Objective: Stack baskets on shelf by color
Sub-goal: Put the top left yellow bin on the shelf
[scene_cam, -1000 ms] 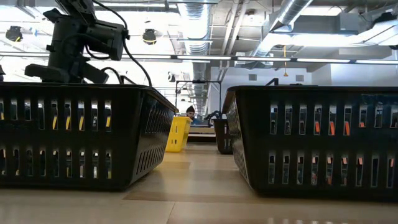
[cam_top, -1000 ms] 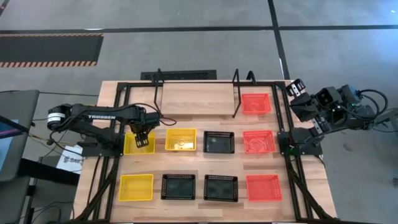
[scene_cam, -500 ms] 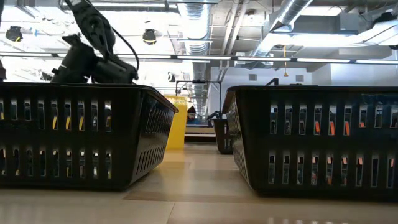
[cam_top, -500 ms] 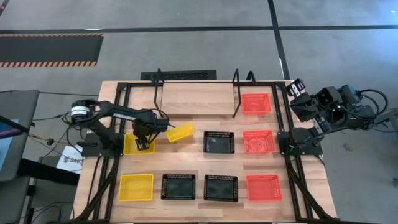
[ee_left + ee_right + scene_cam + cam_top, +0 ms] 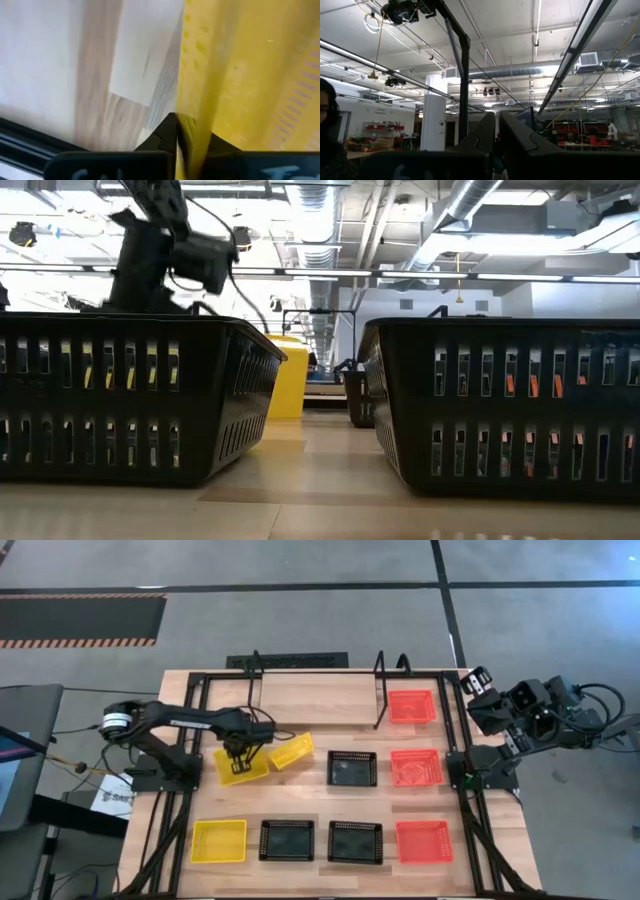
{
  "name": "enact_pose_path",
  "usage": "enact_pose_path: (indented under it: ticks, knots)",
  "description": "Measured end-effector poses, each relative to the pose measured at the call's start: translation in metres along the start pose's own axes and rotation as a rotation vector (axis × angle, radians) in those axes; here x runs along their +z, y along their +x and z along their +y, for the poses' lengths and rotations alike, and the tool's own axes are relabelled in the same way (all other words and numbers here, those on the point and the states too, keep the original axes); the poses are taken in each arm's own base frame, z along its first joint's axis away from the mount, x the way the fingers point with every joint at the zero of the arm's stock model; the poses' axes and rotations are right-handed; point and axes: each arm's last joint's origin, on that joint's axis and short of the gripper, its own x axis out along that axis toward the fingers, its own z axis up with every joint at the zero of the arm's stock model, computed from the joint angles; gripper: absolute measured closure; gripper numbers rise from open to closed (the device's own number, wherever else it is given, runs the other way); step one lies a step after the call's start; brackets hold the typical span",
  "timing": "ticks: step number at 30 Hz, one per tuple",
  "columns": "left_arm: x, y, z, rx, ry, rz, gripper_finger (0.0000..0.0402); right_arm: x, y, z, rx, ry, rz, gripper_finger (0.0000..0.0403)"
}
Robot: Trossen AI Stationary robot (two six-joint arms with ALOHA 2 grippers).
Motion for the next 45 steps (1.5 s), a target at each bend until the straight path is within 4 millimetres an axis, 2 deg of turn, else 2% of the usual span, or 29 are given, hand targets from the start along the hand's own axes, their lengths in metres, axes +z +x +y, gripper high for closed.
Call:
enact_pose_path:
  ticks: [4,9,11,18,22,24,31,39,45]
  knots:
    - [-0.01,-0.01,0.003,-0.008,0.019,-0.018,0.0401,0.0,0.0,0.0,0.0,0.0,0.002,0.0351]
    - [-0.022,-0.004,0.002,-0.053,0.019,0.048,0.0401,-0.005,0.0,-0.001,-0.011,-0.064,0.052,0.037]
    - [-0.023,-0.002,0.0,-0.089,0.022,0.065,0.0401,-0.012,0.003,-0.003,-0.051,-0.096,0.098,0.0391]
    - [-0.025,-0.001,-0.002,-0.098,0.022,0.075,0.0401,-0.047,0.019,-0.016,-0.31,-0.124,0.301,0.0398]
    - [-0.026,-0.003,-0.002,-0.097,0.023,0.07,0.0401,-0.064,0.03,-0.019,-0.337,-0.121,0.367,0.04]
    - [-0.029,-0.008,0.0,-0.078,0.02,0.074,0.0401,-0.065,0.036,-0.02,-0.336,-0.121,0.377,0.04]
    - [-0.047,-0.056,0.015,-0.004,-0.049,0.001,0.0401,-0.046,0.046,-0.02,-0.329,-0.132,0.371,0.0401]
    - [-0.061,-0.124,0.029,-0.034,-0.191,-0.358,0.0401,-0.043,0.046,-0.019,-0.327,-0.135,0.392,0.0402]
    - [-0.047,-0.189,0.039,-0.13,-0.384,-0.747,0.0401,-0.043,0.046,-0.02,-0.327,-0.135,0.391,0.0402]
